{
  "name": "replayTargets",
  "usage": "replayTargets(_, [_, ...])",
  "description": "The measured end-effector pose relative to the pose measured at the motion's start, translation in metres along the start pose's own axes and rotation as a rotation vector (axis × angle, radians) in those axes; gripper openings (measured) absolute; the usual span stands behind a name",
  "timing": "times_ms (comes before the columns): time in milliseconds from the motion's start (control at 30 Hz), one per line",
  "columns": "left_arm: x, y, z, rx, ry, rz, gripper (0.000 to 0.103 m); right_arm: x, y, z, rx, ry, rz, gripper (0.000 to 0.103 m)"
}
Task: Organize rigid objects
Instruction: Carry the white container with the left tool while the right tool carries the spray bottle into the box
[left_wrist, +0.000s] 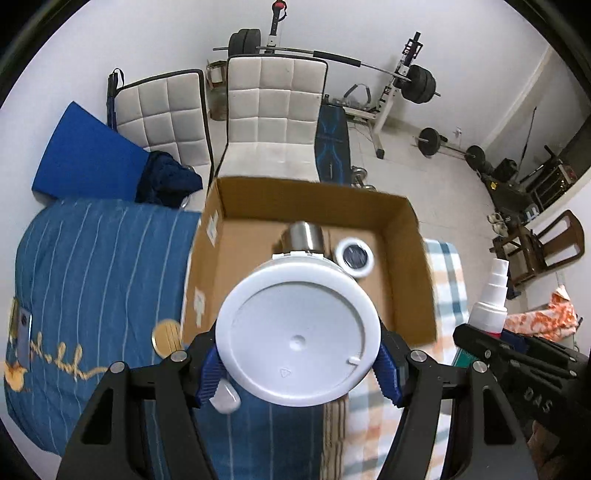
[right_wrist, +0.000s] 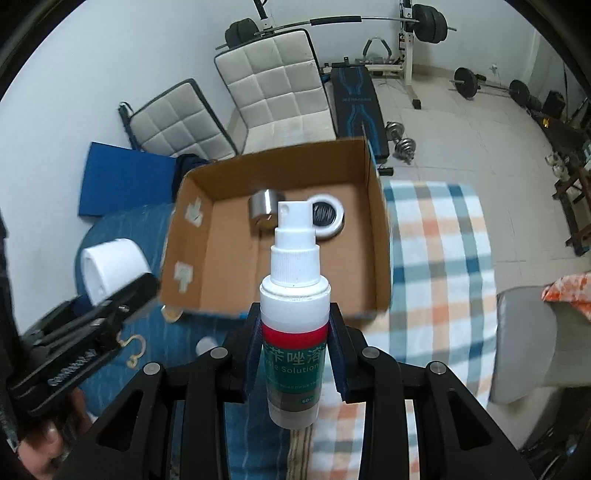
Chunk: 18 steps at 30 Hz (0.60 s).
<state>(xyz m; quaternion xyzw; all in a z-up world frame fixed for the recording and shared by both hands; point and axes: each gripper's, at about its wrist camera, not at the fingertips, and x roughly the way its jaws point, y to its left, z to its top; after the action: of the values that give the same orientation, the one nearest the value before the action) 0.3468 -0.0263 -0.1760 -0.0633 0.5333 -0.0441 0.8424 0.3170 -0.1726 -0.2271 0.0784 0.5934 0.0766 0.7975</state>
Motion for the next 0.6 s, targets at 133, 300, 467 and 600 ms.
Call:
replayTargets(133, [0.032, 0.010, 0.024, 0.008, 0.029, 0.036, 0.066, 0.039, -0.002, 0.038, 0.019, 0.044, -0.070, 0.034])
replayTargets(300, [0.091, 0.029, 0.039, -0.005, 0.132, 0.061, 0.066, 0.103, -0.010, 0.066, 0.049, 0.136, -0.154, 0.034])
replayTargets(467, [0.153, 0.043, 0.047, 0.000, 0.240, 0.095, 0.066, 0.174, -0.022, 0.084, 0.061, 0.241, -0.254, 0.035])
replayTargets(600, [0.201, 0.049, 0.052, 0.017, 0.314, 0.130, 0.066, 0.209, -0.025, 0.093, 0.036, 0.284, -0.334, 0.034])
